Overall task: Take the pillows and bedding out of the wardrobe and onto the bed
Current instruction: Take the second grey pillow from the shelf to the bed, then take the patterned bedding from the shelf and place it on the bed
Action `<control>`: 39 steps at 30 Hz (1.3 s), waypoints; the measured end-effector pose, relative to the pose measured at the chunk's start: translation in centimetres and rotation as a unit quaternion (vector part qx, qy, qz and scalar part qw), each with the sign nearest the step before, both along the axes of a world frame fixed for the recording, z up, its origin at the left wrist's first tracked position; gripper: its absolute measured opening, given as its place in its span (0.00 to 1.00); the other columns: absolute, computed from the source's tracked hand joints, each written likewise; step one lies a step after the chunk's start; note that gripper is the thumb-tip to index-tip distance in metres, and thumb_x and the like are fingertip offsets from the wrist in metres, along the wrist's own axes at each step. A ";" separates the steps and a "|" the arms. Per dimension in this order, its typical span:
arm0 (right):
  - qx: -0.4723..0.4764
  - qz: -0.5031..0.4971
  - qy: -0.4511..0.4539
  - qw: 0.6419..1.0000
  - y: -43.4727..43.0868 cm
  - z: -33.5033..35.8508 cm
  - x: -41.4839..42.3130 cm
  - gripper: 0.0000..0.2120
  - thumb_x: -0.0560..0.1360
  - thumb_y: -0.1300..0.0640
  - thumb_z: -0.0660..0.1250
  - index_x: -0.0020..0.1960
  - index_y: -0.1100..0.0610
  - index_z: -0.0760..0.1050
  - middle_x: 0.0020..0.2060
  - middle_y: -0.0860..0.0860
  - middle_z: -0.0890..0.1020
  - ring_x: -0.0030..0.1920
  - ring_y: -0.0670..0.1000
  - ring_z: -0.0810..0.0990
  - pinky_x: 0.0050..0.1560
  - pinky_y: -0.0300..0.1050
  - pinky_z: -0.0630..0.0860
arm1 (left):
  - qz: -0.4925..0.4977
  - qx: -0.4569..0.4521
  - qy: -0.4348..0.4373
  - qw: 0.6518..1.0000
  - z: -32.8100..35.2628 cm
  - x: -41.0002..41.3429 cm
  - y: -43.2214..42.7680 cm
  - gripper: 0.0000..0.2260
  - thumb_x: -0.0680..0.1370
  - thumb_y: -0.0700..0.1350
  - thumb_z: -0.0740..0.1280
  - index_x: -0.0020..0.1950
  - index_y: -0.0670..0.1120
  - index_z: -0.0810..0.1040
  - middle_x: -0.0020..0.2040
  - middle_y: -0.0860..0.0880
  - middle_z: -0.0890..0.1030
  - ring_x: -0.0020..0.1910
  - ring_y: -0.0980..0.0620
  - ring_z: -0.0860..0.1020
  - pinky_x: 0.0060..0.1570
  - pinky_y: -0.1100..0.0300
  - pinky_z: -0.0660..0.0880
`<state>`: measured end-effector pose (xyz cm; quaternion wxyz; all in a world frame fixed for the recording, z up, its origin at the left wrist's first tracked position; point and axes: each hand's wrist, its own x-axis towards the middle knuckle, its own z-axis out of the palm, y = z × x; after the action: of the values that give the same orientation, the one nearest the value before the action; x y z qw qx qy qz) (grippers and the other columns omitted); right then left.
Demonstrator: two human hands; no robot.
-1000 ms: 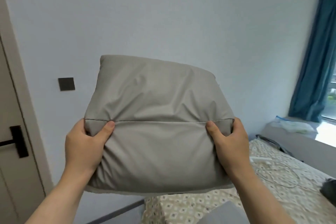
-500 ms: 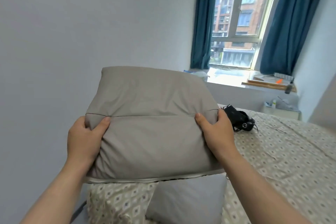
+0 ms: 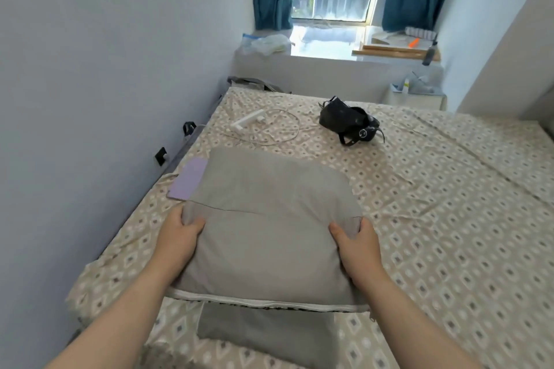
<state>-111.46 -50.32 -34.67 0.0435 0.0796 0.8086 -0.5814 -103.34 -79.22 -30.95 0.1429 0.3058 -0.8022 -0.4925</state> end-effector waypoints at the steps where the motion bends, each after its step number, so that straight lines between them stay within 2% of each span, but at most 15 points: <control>1: -0.001 0.001 -0.015 1.000 0.0 -1.8 -0.2 0.12 0.73 0.54 0.71 0.52 0.55 0.72 0.45 0.47 0.78 0.48 0.52 0.79 0.49 0.48 0.74 | -0.013 -0.004 -0.017 1.000 -2.1 -0.6 -0.1 0.07 0.76 0.40 0.64 0.53 0.45 0.72 0.44 0.55 0.75 0.43 0.54 0.74 0.37 0.63 0.66; 6: 0.000 -0.013 -0.073 0.997 -0.8 -10.6 0.0 0.13 0.74 0.58 0.70 0.54 0.52 0.69 0.45 0.41 0.76 0.47 0.48 0.76 0.50 0.44 0.71 | -0.048 0.007 -0.095 0.994 -12.4 -2.7 -1.1 0.06 0.78 0.42 0.63 0.54 0.46 0.70 0.46 0.54 0.74 0.48 0.49 0.74 0.41 0.60 0.67; 12: 0.034 -0.037 -0.142 0.989 -1.1 -21.2 2.0 0.15 0.74 0.59 0.69 0.57 0.53 0.68 0.51 0.49 0.77 0.54 0.53 0.77 0.55 0.44 0.71 | -0.071 0.022 -0.206 0.976 -23.5 -2.8 -1.5 0.10 0.77 0.41 0.64 0.57 0.41 0.70 0.50 0.47 0.74 0.51 0.45 0.73 0.47 0.55 0.66; 15: 0.055 -0.006 -0.204 0.977 -0.6 -24.3 3.0 0.18 0.74 0.57 0.70 0.60 0.52 0.68 0.55 0.50 0.78 0.57 0.51 0.77 0.58 0.44 0.70 | -0.070 0.061 -0.282 0.955 -27.2 -1.6 -1.9 0.13 0.77 0.41 0.65 0.59 0.39 0.69 0.52 0.44 0.75 0.54 0.42 0.74 0.50 0.53 0.67; 18: 0.080 0.002 -0.237 0.968 -0.5 -24.6 2.7 0.25 0.68 0.49 0.72 0.61 0.52 0.69 0.56 0.50 0.79 0.58 0.53 0.78 0.59 0.48 0.74 | -0.071 0.065 -0.298 0.950 -27.8 -1.5 -2.2 0.16 0.77 0.42 0.66 0.62 0.40 0.68 0.57 0.43 0.76 0.52 0.45 0.74 0.51 0.53 0.68; 20: 0.103 -0.031 -0.245 0.963 -0.8 -23.2 1.7 0.30 0.63 0.45 0.73 0.61 0.53 0.68 0.56 0.52 0.77 0.57 0.54 0.78 0.59 0.53 0.75 | -0.059 0.068 -0.273 0.958 -26.3 -2.4 -2.2 0.19 0.77 0.40 0.65 0.66 0.38 0.67 0.56 0.48 0.73 0.53 0.45 0.72 0.49 0.56 0.65; 22: 0.110 -0.050 -0.233 0.965 -1.7 -19.9 0.2 0.33 0.67 0.48 0.73 0.68 0.57 0.65 0.58 0.53 0.73 0.60 0.54 0.73 0.61 0.49 0.71 | -0.051 0.078 -0.238 0.967 -23.7 -4.1 -2.1 0.17 0.78 0.42 0.64 0.66 0.37 0.69 0.55 0.46 0.73 0.55 0.45 0.72 0.49 0.56 0.65; 24: 0.083 -0.039 -0.206 0.974 -2.6 -16.1 -1.3 0.35 0.72 0.52 0.70 0.74 0.55 0.59 0.68 0.54 0.68 0.68 0.53 0.68 0.65 0.47 0.66 | -0.080 0.095 -0.203 0.971 -20.7 -5.8 -2.2 0.11 0.79 0.45 0.61 0.57 0.40 0.75 0.54 0.41 0.77 0.57 0.41 0.75 0.47 0.54 0.66; 25: 0.057 -0.034 -0.190 0.980 -3.0 -13.8 -2.1 0.34 0.74 0.52 0.69 0.75 0.53 0.58 0.70 0.52 0.67 0.68 0.50 0.67 0.65 0.45 0.64 | -0.099 0.109 -0.179 0.973 -18.8 -6.8 -2.2 0.09 0.80 0.47 0.60 0.51 0.43 0.77 0.50 0.44 0.78 0.54 0.42 0.76 0.46 0.54 0.67; 28: -0.009 -0.036 -0.133 0.990 -3.6 -6.7 -3.3 0.28 0.76 0.52 0.66 0.74 0.48 0.60 0.68 0.47 0.69 0.64 0.43 0.67 0.62 0.43 0.65 | -0.146 0.145 -0.107 0.973 -12.6 -8.9 -1.6 0.10 0.80 0.51 0.58 0.50 0.50 0.78 0.49 0.52 0.80 0.51 0.52 0.78 0.46 0.59 0.70; 30: -0.030 -0.062 -0.088 0.994 -3.1 -1.7 -3.3 0.27 0.77 0.51 0.65 0.74 0.45 0.60 0.66 0.45 0.70 0.66 0.44 0.68 0.61 0.44 0.65 | -0.177 0.168 -0.064 0.968 -8.0 -9.9 -0.9 0.08 0.80 0.53 0.59 0.51 0.54 0.78 0.51 0.56 0.80 0.52 0.56 0.77 0.48 0.61 0.70; 32: -0.040 -0.088 -0.051 0.994 -2.2 2.8 -2.7 0.27 0.77 0.51 0.64 0.73 0.44 0.59 0.66 0.45 0.70 0.67 0.45 0.68 0.61 0.44 0.65 | -0.206 0.155 -0.035 0.966 -4.3 -10.8 0.1 0.08 0.78 0.55 0.61 0.54 0.57 0.77 0.55 0.58 0.78 0.56 0.54 0.76 0.54 0.58 0.69; 34: -0.040 -0.121 -0.010 0.992 -0.4 6.9 -1.2 0.26 0.78 0.52 0.64 0.73 0.43 0.59 0.65 0.44 0.71 0.67 0.46 0.69 0.61 0.44 0.65 | -0.246 0.142 -0.003 0.959 -0.5 -11.6 1.9 0.12 0.79 0.53 0.60 0.60 0.55 0.75 0.59 0.56 0.76 0.60 0.52 0.74 0.58 0.56 0.67; 36: -0.032 -0.149 0.024 0.988 1.8 10.4 0.9 0.25 0.78 0.52 0.64 0.72 0.42 0.60 0.64 0.43 0.72 0.65 0.45 0.71 0.61 0.44 0.66 | -0.286 0.150 0.033 0.946 3.1 -11.8 4.3 0.13 0.79 0.52 0.61 0.62 0.54 0.74 0.60 0.55 0.75 0.61 0.54 0.73 0.58 0.58 0.65; 39: -0.025 -0.190 0.064 0.979 5.1 14.3 4.2 0.20 0.77 0.54 0.65 0.64 0.37 0.65 0.62 0.43 0.74 0.63 0.43 0.72 0.59 0.44 0.69 | -0.362 0.151 0.087 0.916 7.2 -11.6 8.2 0.15 0.72 0.59 0.64 0.58 0.59 0.74 0.57 0.60 0.75 0.55 0.65 0.72 0.53 0.64 0.66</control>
<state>-107.22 -45.25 -20.41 -0.1179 0.1933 0.7648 -0.6031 -114.90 -70.97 -23.73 -0.0236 -0.0313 -0.7583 -0.6508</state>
